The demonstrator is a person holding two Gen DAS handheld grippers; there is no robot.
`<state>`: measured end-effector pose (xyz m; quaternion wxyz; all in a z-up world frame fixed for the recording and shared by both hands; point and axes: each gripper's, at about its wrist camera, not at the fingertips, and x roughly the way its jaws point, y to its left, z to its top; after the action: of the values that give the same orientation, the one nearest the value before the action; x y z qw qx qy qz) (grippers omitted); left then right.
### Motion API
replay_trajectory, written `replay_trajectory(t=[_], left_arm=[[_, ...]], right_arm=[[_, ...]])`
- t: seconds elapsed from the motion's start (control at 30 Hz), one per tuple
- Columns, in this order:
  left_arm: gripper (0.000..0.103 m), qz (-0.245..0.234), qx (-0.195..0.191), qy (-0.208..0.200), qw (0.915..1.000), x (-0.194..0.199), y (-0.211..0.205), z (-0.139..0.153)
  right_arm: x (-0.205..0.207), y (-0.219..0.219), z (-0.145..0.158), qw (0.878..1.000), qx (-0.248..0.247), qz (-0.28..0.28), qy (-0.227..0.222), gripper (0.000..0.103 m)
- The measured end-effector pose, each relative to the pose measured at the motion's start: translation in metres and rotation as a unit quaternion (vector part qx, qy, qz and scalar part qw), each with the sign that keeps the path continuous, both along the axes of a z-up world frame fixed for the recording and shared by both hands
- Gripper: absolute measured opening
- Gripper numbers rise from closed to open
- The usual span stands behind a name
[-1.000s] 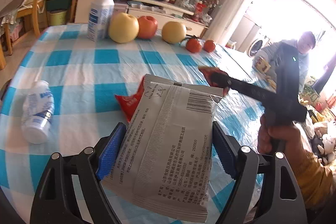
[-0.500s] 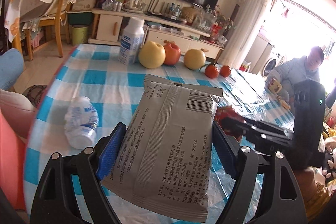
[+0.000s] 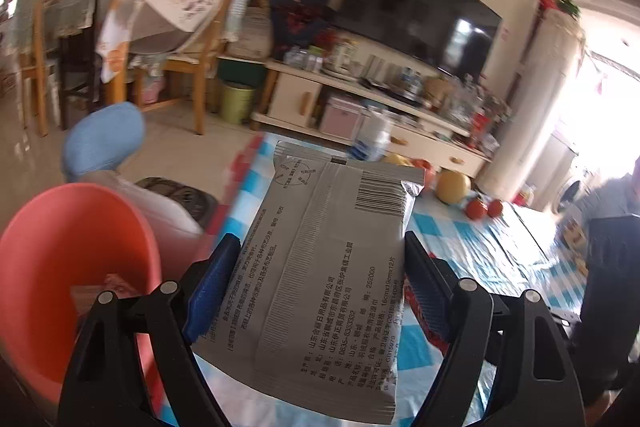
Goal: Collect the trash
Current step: 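Lift the packet and wrapper with both tools and swing toward the pink bucket, then open both tools over the pink bucket to drop the packet and wrapper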
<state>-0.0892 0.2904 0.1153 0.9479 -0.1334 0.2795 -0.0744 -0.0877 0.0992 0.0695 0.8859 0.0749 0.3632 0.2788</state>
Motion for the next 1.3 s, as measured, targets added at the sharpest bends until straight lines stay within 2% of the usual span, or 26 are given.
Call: replay_trajectory(t=[0.2,0.37,0.6,0.77,0.8,0.83,0.9,0.97,1.1,1.3], left_arm=[[0.081,0.113,-0.005,0.003,0.9936,-0.004,0.059,0.003],[0.081,0.200,-0.020,0.018,0.9795,-0.009,0.111,-0.003],[0.081,0.260,-0.058,0.052,0.9624,-0.010,0.164,-0.019],[0.081,0.290,-0.075,0.072,0.9513,-0.013,0.185,-0.029],[0.081,0.295,-0.077,0.083,0.9488,-0.011,0.189,-0.033],[0.082,0.298,-0.078,0.091,0.9470,-0.010,0.192,-0.036],[0.083,0.305,-0.079,0.097,0.9440,-0.010,0.194,-0.039],[0.088,0.305,-0.075,0.098,0.9445,-0.008,0.194,-0.042],[0.088,0.292,-0.057,0.083,0.9511,-0.004,0.183,-0.040],[0.091,0.274,-0.037,0.024,0.9608,-0.005,0.159,-0.028]], right_arm=[[0.002,0.077,0.014,0.997,-0.013,0.069,-0.016,0.034],[0.006,0.134,0.018,0.992,-0.025,0.118,-0.022,0.034],[0.013,0.196,0.012,0.986,-0.040,0.162,-0.019,0.035],[0.015,0.227,-0.001,0.981,-0.065,0.182,-0.019,0.035],[0.015,0.232,-0.004,0.980,-0.072,0.184,-0.019,0.038],[0.015,0.235,-0.008,0.980,-0.081,0.183,-0.018,0.051],[0.016,0.233,-0.015,0.982,-0.089,0.167,-0.018,0.072],[0.016,0.224,-0.017,0.985,-0.072,0.158,-0.014,0.074],[0.015,0.197,-0.019,0.992,-0.060,0.114,-0.006,0.085],[-0.004,0.153,-0.026,0.996,-0.060,0.063,-0.001,0.089]])
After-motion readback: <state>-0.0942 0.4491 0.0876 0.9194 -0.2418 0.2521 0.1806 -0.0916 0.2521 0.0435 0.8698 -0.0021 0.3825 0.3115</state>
